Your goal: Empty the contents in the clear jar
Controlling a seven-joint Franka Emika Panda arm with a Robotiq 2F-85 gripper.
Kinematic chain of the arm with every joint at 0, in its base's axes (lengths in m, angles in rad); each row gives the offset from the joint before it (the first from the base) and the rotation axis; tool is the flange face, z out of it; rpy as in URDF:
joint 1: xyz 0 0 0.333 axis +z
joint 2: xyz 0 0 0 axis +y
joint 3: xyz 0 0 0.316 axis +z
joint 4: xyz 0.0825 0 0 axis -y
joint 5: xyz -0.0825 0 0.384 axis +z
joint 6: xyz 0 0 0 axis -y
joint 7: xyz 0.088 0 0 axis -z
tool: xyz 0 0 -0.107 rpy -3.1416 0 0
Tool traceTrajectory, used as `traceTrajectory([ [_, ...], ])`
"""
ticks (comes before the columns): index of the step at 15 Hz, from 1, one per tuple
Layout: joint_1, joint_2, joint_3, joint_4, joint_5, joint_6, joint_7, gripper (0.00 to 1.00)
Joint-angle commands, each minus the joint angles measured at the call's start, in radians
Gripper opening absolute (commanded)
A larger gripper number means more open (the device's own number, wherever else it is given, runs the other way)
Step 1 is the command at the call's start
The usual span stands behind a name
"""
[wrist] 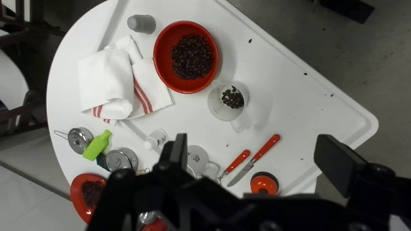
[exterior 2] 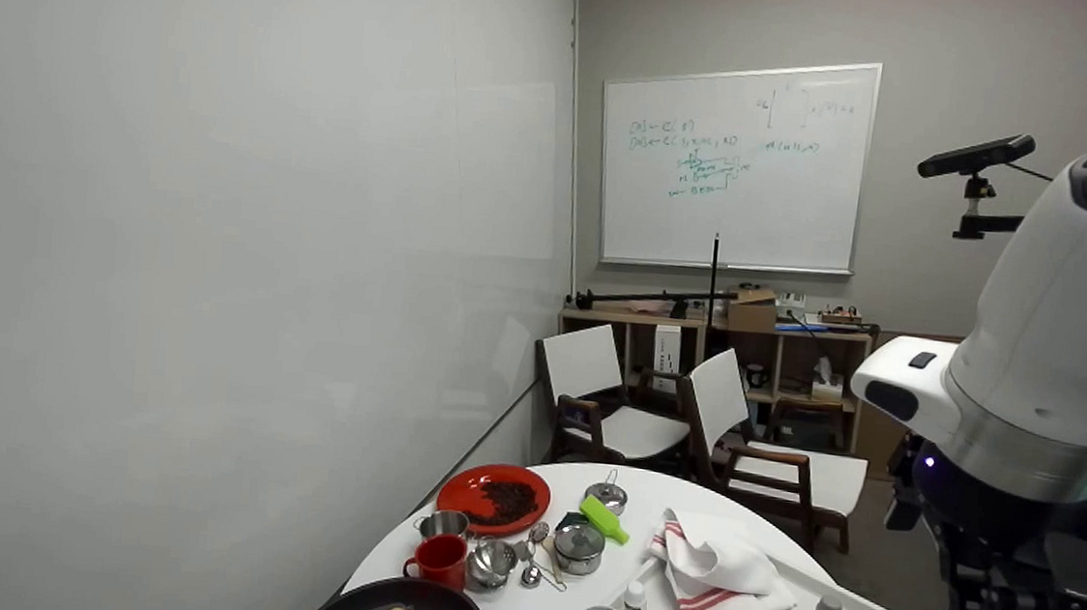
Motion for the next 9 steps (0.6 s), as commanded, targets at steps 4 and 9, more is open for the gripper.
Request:
traceTrajectory([
  [4,0.025,-0.006,-0.039,0.003,-0.029,-0.023,0.02,1.0],
  [9,0.025,0.054,-0.08,0.001,-0.076,-0.021,-0.012,1.0],
])
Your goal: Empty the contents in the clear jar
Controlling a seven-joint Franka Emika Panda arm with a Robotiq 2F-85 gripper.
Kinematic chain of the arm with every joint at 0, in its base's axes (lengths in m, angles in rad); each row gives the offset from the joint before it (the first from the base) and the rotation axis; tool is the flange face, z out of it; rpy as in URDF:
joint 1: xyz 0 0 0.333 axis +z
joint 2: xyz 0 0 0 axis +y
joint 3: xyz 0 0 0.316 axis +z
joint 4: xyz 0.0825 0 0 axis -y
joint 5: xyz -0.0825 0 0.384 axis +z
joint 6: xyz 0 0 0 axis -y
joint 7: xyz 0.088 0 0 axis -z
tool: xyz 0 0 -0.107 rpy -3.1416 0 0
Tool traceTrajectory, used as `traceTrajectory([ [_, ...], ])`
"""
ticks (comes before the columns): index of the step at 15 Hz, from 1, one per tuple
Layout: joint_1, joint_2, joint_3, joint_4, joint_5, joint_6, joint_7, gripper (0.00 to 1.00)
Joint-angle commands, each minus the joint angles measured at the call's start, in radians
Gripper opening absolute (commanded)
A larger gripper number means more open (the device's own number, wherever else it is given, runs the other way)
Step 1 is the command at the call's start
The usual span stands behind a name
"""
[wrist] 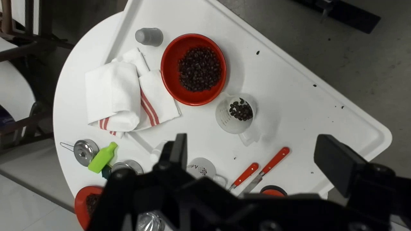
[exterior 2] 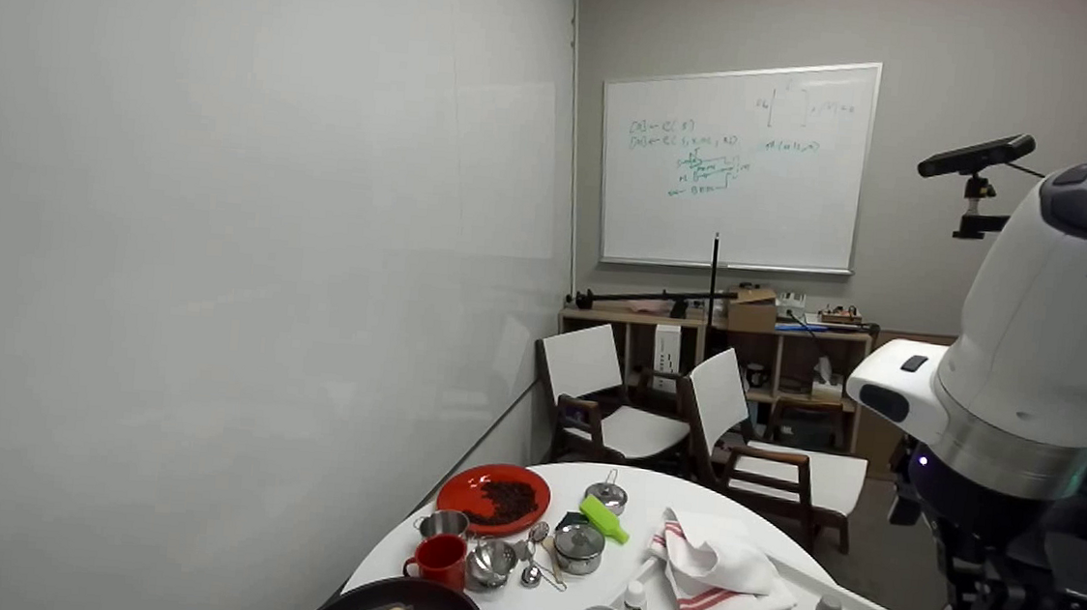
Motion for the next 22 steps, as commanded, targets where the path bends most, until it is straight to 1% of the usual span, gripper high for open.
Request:
traceTrajectory([
  [1,0.011,0.053,-0.04,0.005,-0.059,0.019,-0.017,1.0],
  [3,0.008,0.095,-0.059,0.023,-0.099,0.052,-0.023,1.0],
  [6,-0.005,0.19,-0.089,0.074,-0.242,0.074,0.012,1.0],
  [7,-0.037,0.225,-0.07,0.094,-0.285,0.075,0.019,1.0],
  [9,-0.048,0.304,-0.084,0.141,-0.374,0.066,0.033,1.0],
  [12,-0.043,0.434,-0.099,0.226,-0.449,0.038,0.031,1.0],
  [13,0.025,0.477,-0.164,0.255,-0.451,0.03,0.016,1.0],
  [19,0.128,0.701,-0.241,0.391,-0.43,0.031,-0.041,1.0],
  [22,0.185,0.784,-0.281,0.453,-0.451,0.008,-0.028,1.0],
])
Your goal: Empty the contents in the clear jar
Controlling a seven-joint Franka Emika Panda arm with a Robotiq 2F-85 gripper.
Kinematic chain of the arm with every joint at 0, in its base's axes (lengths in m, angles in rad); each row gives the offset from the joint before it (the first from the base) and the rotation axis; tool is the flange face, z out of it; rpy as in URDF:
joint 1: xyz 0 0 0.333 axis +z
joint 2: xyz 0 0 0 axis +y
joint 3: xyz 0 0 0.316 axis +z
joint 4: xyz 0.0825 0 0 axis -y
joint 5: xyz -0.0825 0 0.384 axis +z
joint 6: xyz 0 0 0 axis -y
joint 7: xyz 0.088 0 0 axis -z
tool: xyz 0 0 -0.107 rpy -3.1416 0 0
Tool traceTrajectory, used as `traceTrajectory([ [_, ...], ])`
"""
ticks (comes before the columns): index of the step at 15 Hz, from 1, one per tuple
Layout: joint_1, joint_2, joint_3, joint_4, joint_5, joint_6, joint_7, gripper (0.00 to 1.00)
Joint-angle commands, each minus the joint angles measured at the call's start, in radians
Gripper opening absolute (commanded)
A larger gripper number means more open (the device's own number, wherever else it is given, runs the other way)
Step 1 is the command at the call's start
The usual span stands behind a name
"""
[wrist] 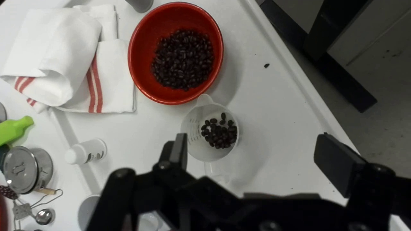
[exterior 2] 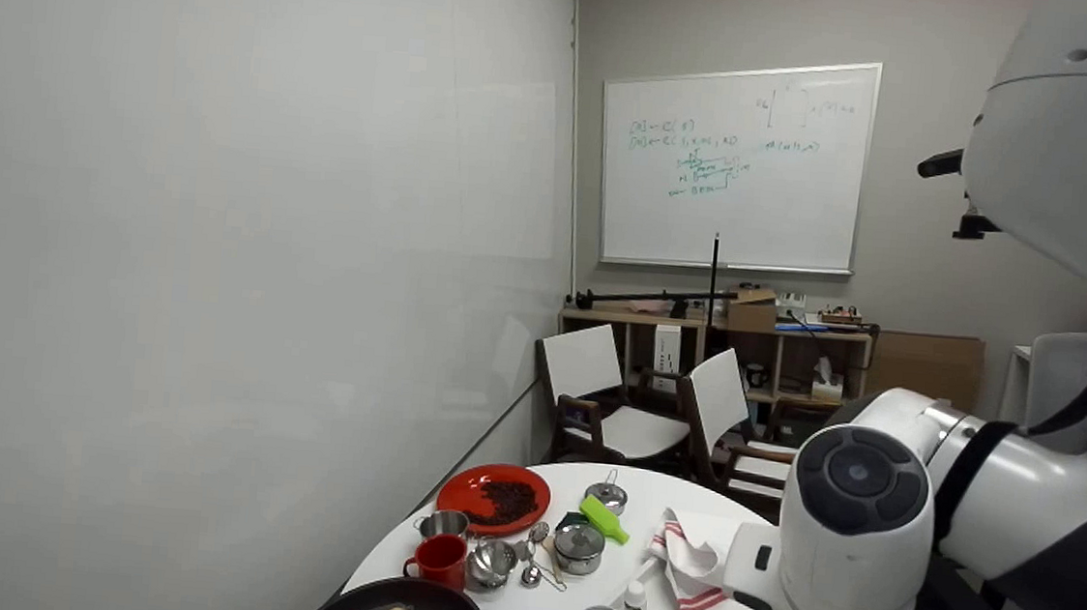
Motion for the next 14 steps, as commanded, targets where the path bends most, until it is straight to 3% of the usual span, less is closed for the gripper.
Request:
traceTrajectory([
  [1,0.08,0.115,-0.061,0.104,-0.029,-0.051,0.009,1.0],
  [4,0.101,0.182,-0.082,0.167,-0.014,-0.078,-0.001,1.0],
  [6,0.069,0.204,-0.064,0.198,0.047,-0.063,-0.056,1.0],
  [7,0.088,0.164,-0.075,0.146,0.019,-0.051,-0.015,1.0],
  [11,0.084,0.193,-0.078,0.183,0.037,-0.05,-0.036,1.0],
  [14,0.129,0.202,-0.117,0.185,-0.005,-0.097,0.038,1.0],
])
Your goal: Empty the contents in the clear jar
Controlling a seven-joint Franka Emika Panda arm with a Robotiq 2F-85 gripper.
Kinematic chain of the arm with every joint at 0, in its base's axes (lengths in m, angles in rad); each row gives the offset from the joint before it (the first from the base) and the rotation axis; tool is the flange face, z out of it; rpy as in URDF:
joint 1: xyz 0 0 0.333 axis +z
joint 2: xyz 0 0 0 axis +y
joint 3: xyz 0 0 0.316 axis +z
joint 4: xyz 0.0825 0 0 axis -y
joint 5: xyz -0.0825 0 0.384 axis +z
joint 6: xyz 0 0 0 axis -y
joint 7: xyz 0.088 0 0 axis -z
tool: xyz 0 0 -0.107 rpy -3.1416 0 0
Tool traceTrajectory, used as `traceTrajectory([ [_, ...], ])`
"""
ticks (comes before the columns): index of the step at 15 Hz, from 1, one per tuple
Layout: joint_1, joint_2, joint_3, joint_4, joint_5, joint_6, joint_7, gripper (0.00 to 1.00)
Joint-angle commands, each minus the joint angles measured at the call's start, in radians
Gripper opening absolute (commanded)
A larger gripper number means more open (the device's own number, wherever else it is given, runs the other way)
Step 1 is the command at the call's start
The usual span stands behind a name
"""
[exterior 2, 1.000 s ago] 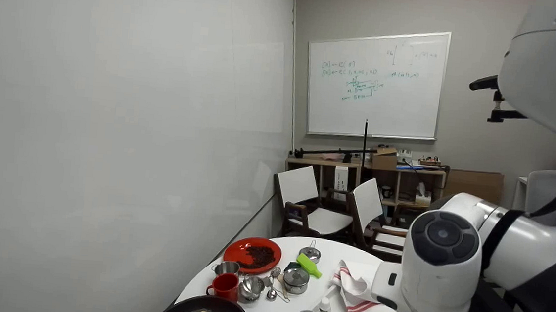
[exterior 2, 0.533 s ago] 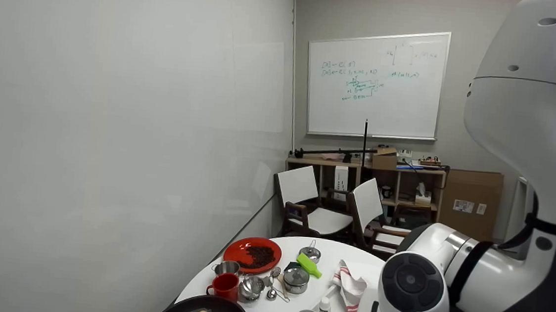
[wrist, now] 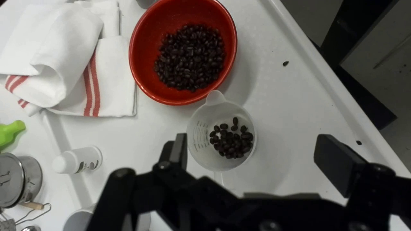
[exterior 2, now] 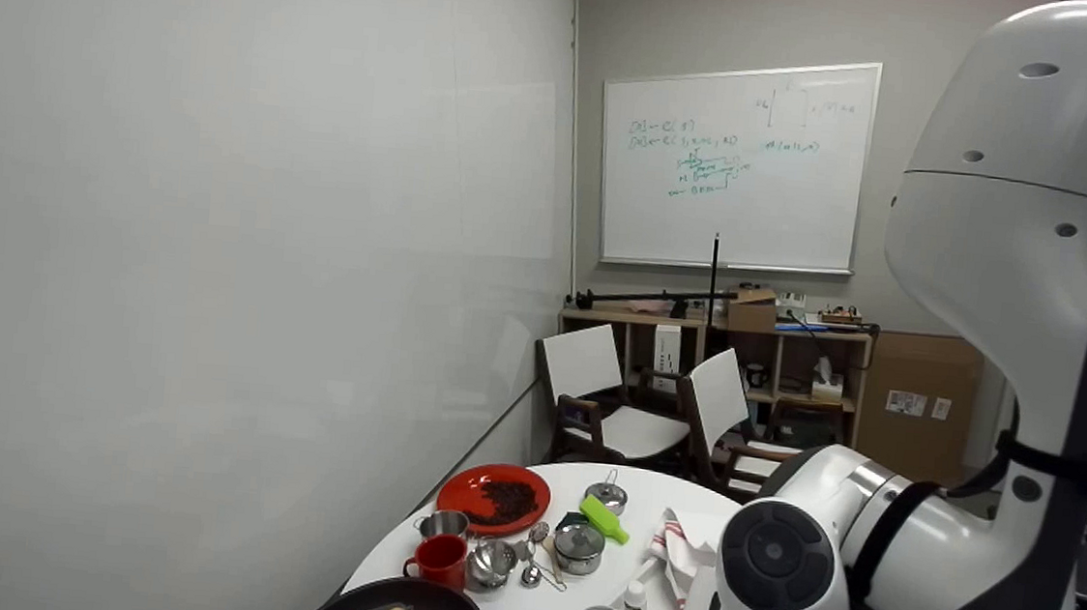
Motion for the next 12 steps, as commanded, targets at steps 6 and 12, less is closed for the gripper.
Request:
traceTrajectory([
  [6,0.07,0.073,-0.065,0.067,-0.072,-0.084,0.129,1.0],
  [12,0.028,0.21,-0.057,0.227,-0.024,-0.089,0.038,1.0],
])
